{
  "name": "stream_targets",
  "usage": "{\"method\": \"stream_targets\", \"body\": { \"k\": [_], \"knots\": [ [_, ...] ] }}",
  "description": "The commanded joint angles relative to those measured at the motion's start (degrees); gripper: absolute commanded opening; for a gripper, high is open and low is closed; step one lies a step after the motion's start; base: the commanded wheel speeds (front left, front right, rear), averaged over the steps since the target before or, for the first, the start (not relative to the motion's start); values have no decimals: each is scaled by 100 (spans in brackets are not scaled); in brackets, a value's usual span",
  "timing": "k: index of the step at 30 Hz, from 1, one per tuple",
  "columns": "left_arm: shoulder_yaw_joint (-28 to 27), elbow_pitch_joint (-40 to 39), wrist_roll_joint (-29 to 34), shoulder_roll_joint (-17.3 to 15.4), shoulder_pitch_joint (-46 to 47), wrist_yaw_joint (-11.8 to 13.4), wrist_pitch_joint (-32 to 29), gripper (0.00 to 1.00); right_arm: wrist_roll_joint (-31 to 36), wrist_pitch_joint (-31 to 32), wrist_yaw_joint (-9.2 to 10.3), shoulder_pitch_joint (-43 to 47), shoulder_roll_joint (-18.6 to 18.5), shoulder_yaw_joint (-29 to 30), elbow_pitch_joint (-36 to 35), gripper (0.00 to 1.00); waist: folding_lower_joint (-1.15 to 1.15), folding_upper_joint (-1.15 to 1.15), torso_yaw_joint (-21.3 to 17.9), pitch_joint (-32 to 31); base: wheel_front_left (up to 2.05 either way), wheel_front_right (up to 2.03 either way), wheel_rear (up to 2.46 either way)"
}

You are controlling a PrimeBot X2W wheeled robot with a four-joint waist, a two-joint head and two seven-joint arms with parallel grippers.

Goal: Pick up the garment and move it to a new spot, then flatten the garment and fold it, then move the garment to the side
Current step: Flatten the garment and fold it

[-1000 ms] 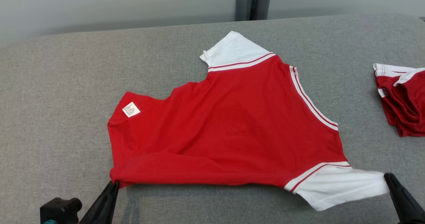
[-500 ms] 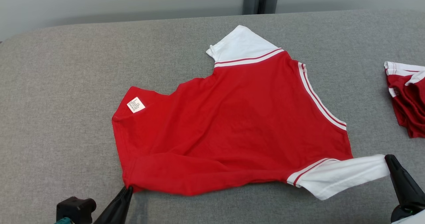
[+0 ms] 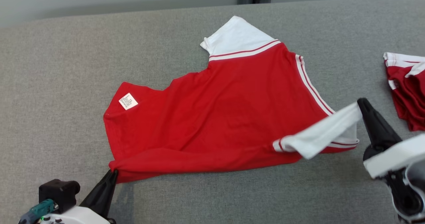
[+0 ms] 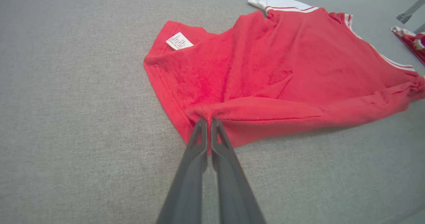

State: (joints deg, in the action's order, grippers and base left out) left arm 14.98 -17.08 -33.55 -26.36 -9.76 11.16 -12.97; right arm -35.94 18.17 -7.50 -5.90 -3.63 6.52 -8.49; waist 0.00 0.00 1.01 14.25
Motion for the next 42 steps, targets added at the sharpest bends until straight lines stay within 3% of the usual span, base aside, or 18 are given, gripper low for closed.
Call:
{"method": "stream_targets", "body": {
  "k": [1, 9, 14, 15, 16, 17, 18, 24, 31, 36, 42],
  "knots": [
    [-47, -32, -61, -44, 126, 12, -30, 0, 65, 25, 1, -321, -131, -38, 280, 0, 0, 0, 33, 125, 0, 0, 0],
    [66, 186, -184, -19, 475, -208, -114, 0, 188, -264, 1, -1660, -420, -473, 2207, 0, 0, 0, 264, 596, 0, 0, 0],
    [173, 482, -269, 110, 622, -362, -10, 0, 75, -646, 1, -1825, -482, -763, 2836, 0, 0, 0, 309, 630, 0, 0, 0],
    [206, 537, -323, 137, 625, -401, -7, 33, 35, -732, 1, -1831, -500, -816, 2895, 1, 0, 0, 311, 619, 0, 0, 0],
    [222, 595, -363, 174, 623, -431, -1, 98, -6, -829, 1, -1826, -523, -870, 2937, 22, 0, 0, 310, 600, 0, 0, 0],
    [223, 627, -372, 194, 646, -463, 48, 100, -45, -950, 1, -1804, -551, -930, 2959, 76, 0, 0, 309, 570, 0, 0, 0],
    [198, 660, -372, 221, 671, -460, 109, 100, -67, -1076, 1, -1766, -576, -981, 2951, 100, 0, 0, 307, 537, 0, 0, 0],
    [-60, 752, -428, 516, 758, -356, 763, 100, 66, -1866, 1, -1558, -772, -1123, 2715, 100, 0, 0, 269, 377, 0, 0, 0],
    [-359, 994, -216, 813, 1028, -245, 1767, 100, 838, -3000, 1, -1181, -980, -1024, 2096, 100, 0, 0, 170, 104, 0, 0, 0],
    [-373, 1225, 187, 899, 1278, -110, 2340, 100, 1414, -3244, 1, -733, -932, -841, 1533, 100, 0, 0, 122, -166, 0, 0, 0],
    [-392, 1407, 529, 911, 1200, 84, 2609, 100, 1816, -3229, 2, 42, -730, -722, 980, 100, 0, 0, 10, -527, 0, 0, 0]
  ]
}}
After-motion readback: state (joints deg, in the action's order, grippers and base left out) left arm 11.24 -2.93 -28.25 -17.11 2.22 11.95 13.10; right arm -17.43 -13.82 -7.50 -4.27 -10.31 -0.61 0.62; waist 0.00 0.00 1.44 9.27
